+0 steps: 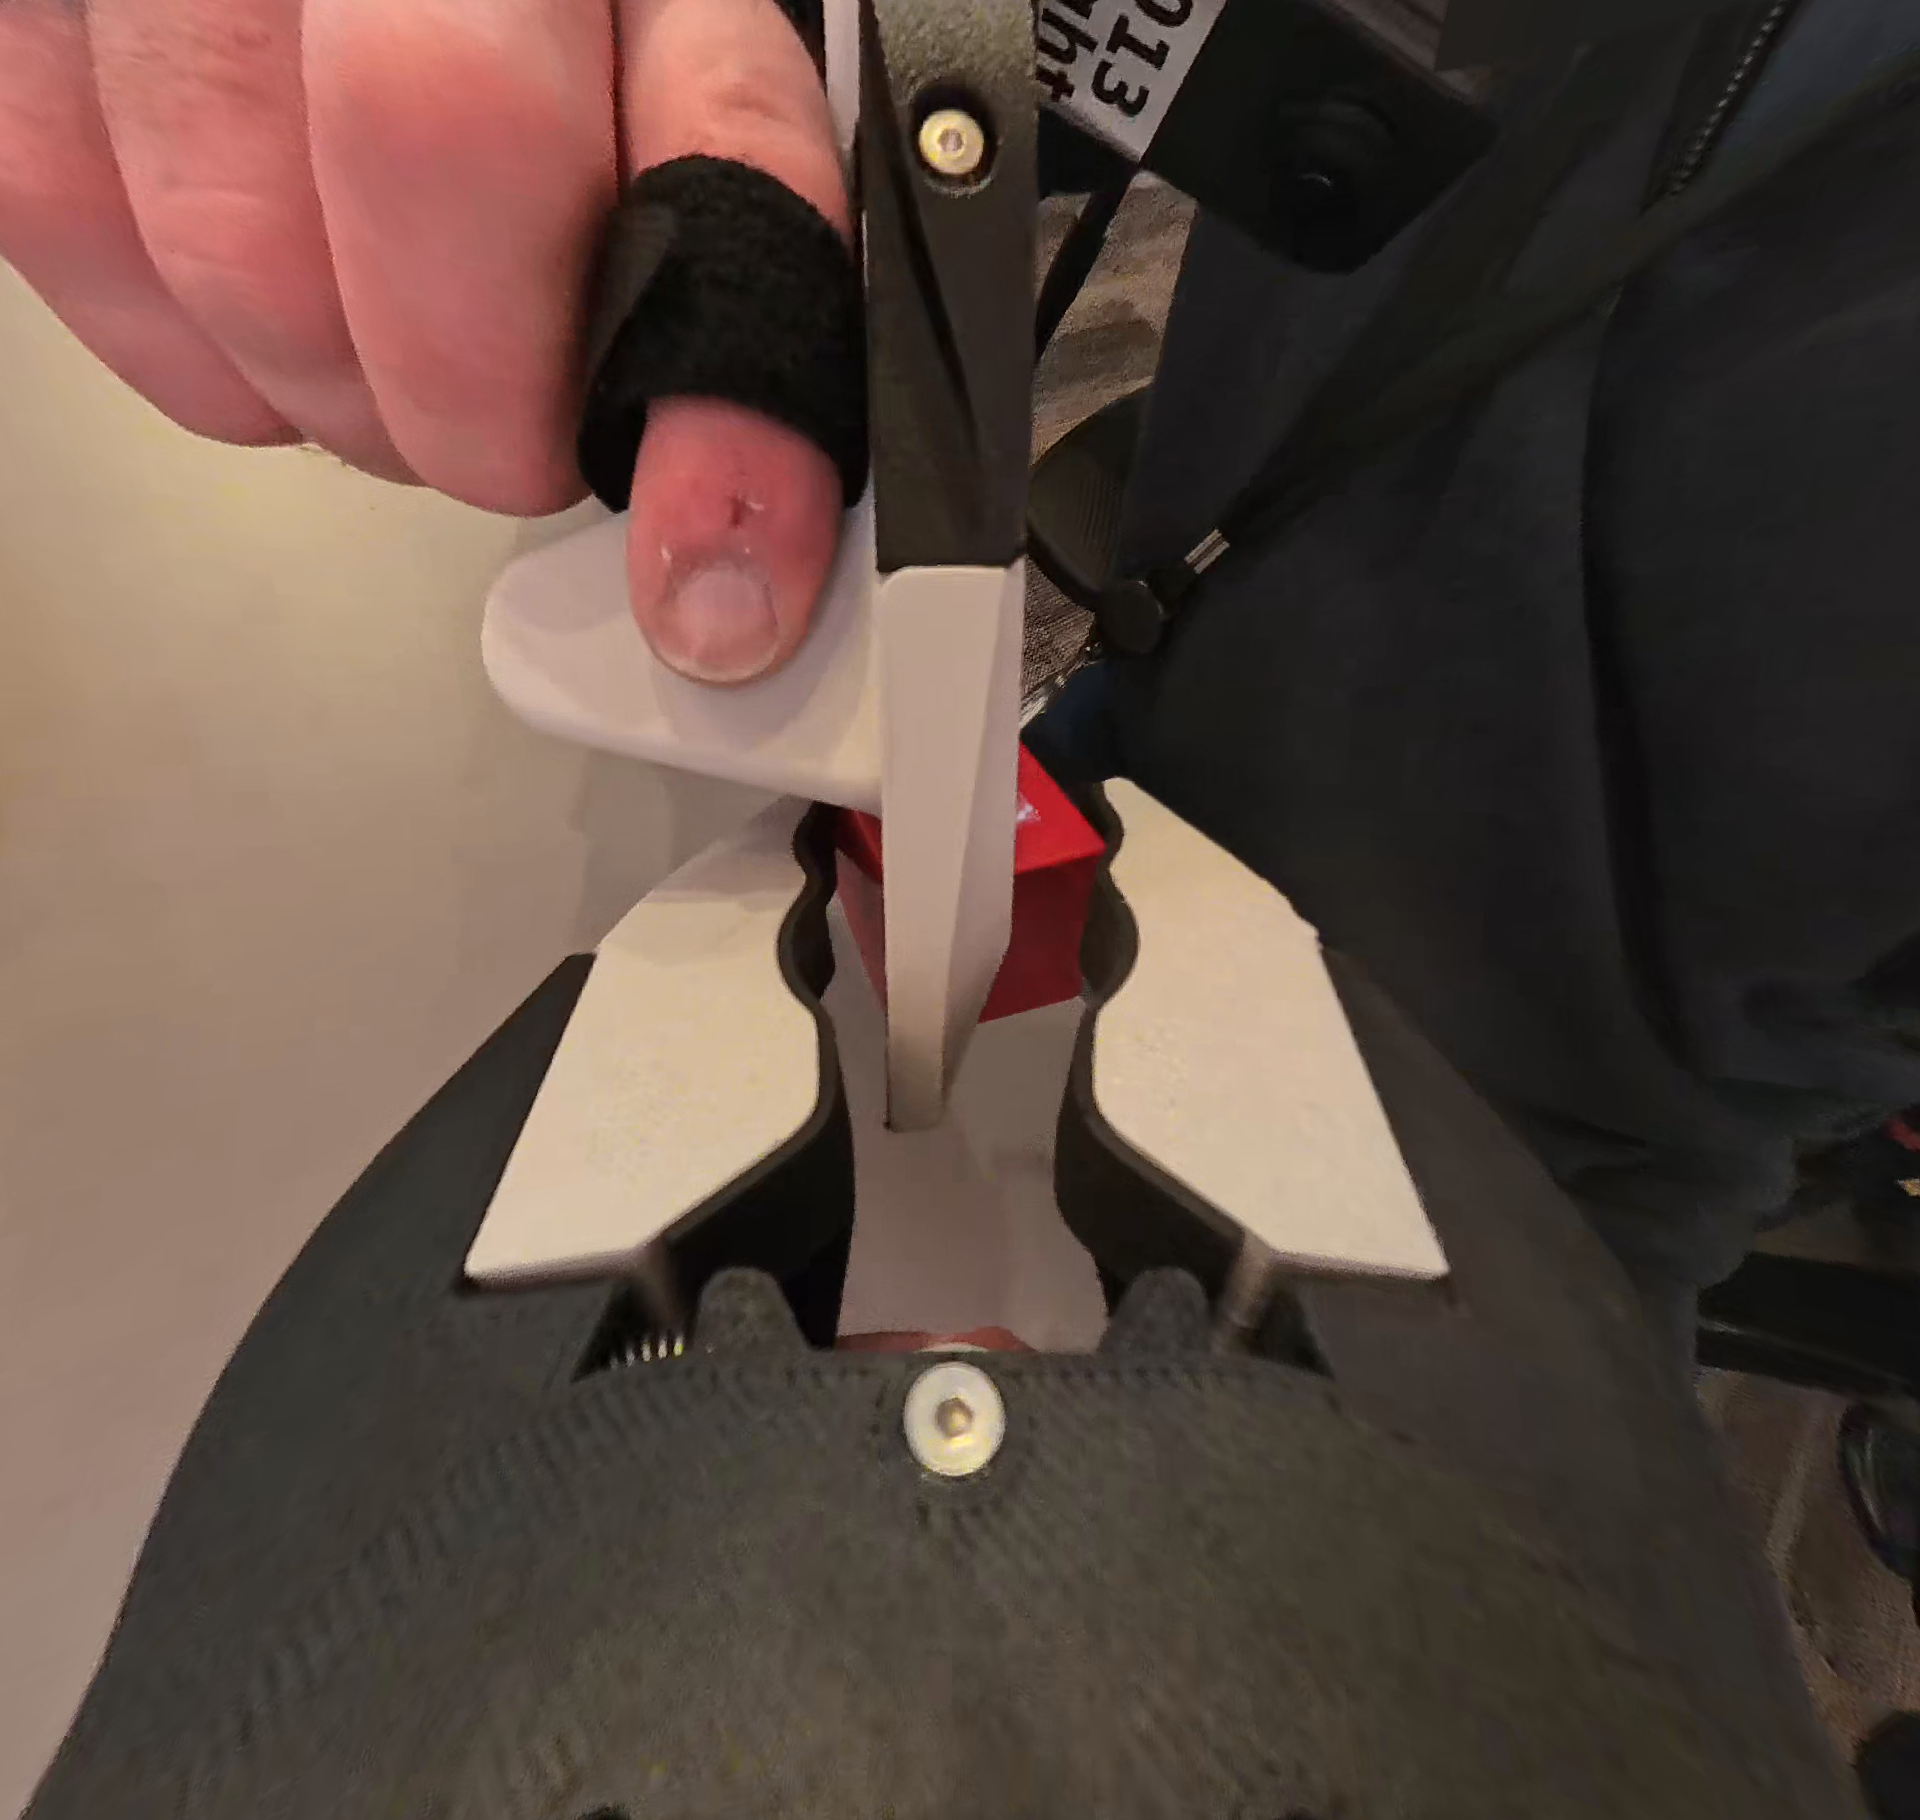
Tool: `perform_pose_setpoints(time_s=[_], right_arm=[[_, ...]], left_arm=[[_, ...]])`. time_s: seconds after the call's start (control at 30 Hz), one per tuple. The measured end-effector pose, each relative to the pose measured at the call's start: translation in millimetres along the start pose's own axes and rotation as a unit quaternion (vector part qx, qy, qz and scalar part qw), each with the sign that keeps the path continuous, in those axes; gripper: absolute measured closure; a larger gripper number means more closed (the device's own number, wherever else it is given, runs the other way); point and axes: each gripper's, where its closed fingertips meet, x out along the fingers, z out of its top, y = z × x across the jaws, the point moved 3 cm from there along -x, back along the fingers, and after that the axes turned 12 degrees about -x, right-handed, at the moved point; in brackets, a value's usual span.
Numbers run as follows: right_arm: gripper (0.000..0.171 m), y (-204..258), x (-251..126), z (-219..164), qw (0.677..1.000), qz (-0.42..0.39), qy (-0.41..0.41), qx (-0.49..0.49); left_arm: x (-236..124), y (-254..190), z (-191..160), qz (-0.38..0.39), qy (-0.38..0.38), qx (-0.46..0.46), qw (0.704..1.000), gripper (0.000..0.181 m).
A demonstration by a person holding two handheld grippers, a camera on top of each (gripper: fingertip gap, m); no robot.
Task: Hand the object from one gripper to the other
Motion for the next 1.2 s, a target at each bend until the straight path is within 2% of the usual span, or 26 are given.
perform_pose_setpoints(time_s=[0.07,0.17,0.23,0.33,0.4,0.5,0.63,0.73,0.87,1.03,1.2], right_arm=[[0.097,-1,-1,-1,1.000,-0.001,0.000,0.013],[0.097,-5,-2,-13,0.999,-0.024,0.032,0.037],[0.097,-8,-4,-22,0.996,-0.047,0.043,0.066],[0.097,-17,-9,-31,0.987,-0.101,0.059,0.110],[0.098,-21,-11,-37,0.979,-0.143,0.080,0.118],[0.098,-33,-16,-39,0.961,-0.219,0.095,0.138],[0.097,-52,-30,-41,0.924,-0.328,0.109,0.163],[0.097,-55,-31,-36,0.907,-0.371,0.116,0.162],[0.097,-53,-22,-23,0.897,-0.392,0.102,0.175],[0.097,-59,-27,-18,0.883,-0.420,0.093,0.189],[0.098,-56,-30,-15,0.883,-0.419,0.064,0.201]], left_arm=[[-2,-1,2,-0.013,-0.010,-0.005,1.000,0.136],[-7,5,5,0.012,-0.031,-0.013,0.999,0.134],[-11,11,7,0.044,-0.052,-0.028,0.997,0.116],[-18,12,10,0.074,-0.116,-0.037,0.990,0.112],[-20,14,10,0.100,-0.154,-0.046,0.982,0.101],[-27,17,13,0.111,-0.248,-0.069,0.960,0.100],[-37,13,19,0.076,-0.376,-0.087,0.919,0.105],[-40,6,27,0.053,-0.445,-0.082,0.890,0.109],[-34,-3,39,0.029,-0.475,-0.064,0.877,0.115],[-28,-9,43,-0.008,-0.497,-0.055,0.866,0.143],[-26,-10,44,0.006,-0.490,-0.046,0.870,0.145]])
